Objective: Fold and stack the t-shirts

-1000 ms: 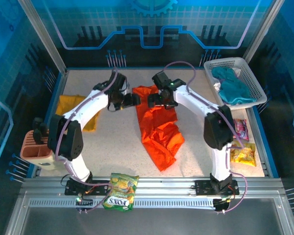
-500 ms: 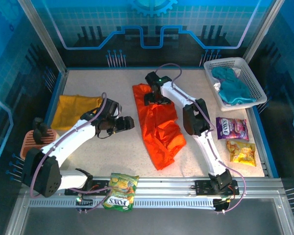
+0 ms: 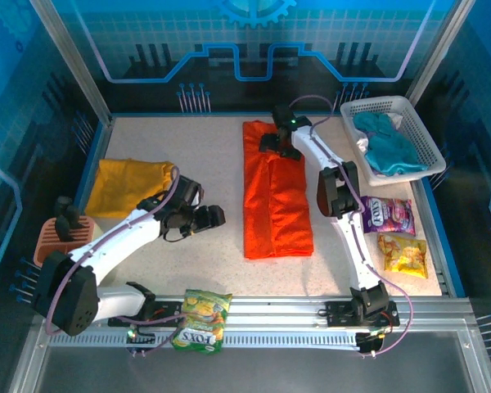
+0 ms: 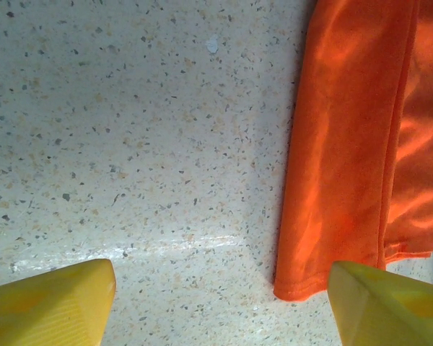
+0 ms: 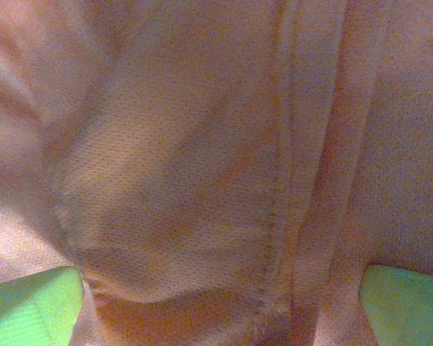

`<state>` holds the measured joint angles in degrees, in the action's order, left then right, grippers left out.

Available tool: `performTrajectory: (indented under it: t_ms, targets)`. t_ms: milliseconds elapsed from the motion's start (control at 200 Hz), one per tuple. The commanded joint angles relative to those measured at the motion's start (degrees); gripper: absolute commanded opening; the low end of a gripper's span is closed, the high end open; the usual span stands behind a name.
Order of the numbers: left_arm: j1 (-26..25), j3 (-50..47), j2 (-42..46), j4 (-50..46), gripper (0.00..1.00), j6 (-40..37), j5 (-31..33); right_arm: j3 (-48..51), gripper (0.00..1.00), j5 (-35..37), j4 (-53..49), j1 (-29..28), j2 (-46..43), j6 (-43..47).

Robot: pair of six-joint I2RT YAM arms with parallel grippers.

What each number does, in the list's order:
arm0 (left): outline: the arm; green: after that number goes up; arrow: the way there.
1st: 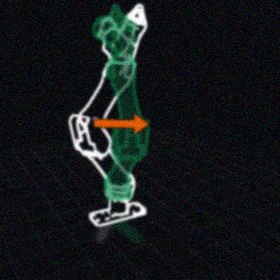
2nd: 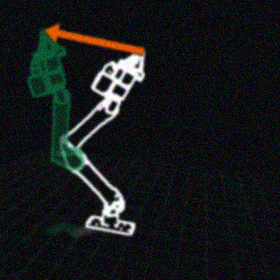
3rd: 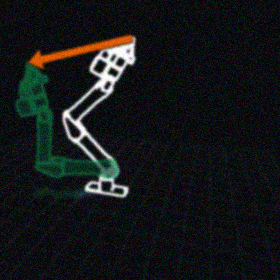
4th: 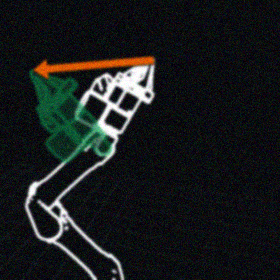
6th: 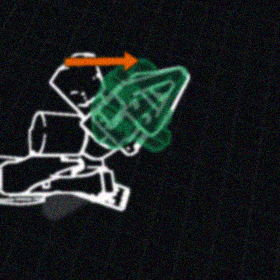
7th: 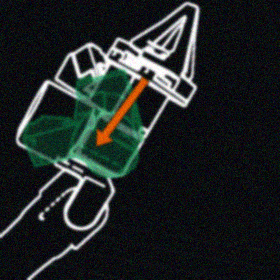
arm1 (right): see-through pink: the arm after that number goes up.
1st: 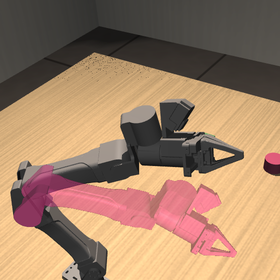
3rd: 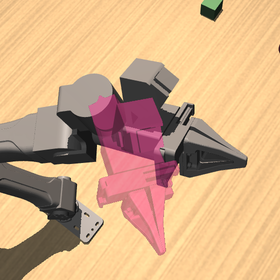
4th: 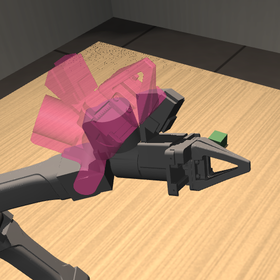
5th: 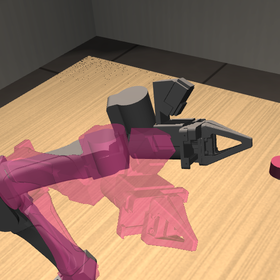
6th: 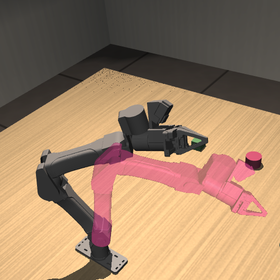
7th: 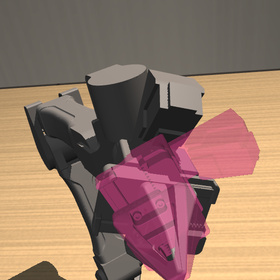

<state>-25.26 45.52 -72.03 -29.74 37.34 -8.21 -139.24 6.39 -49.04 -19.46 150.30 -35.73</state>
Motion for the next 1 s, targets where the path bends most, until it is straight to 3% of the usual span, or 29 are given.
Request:
performTrajectory:
  t_ms: [0, 175, 510, 595, 755, 991]
  targets:
    - [-0.4, 0.6, -1.3, 0.6, 0.78, 0.6, -1.3, -0.2, 1.00, -3.4, 3.3, -0.5, 0.7, -1.0]
    - [-1.3, -0.9, -2.1, 2.8, 0.78, 1.5, -4.2, 7.6, 1.00, -3.4, 4.8, -1.1, -10.0, 2.6]
    - [-9.4, -0.8, -7.3, 7.6, 0.71, 5.5, -5.0, 39.7, 1.00, -3.8, 7.5, 0.5, -38.5, 7.6]
    - [-11.7, -0.8, -8.8, 8.8, 0.66, 6.7, -5.0, 48.6, 0.88, -5.0, 6.5, 1.4, -45.1, 7.9]
    - [-15.4, -1.1, -11.4, 11.0, 0.55, 9.3, -4.7, 66.4, 0.81, -7.2, 6.7, 1.9, -57.3, 7.2]
    - [-19.9, -2.2, -13.8, 14.9, 0.50, 13.8, -3.5, 88.0, 0.73, -11.8, 7.9, 2.1, -70.4, 4.6]
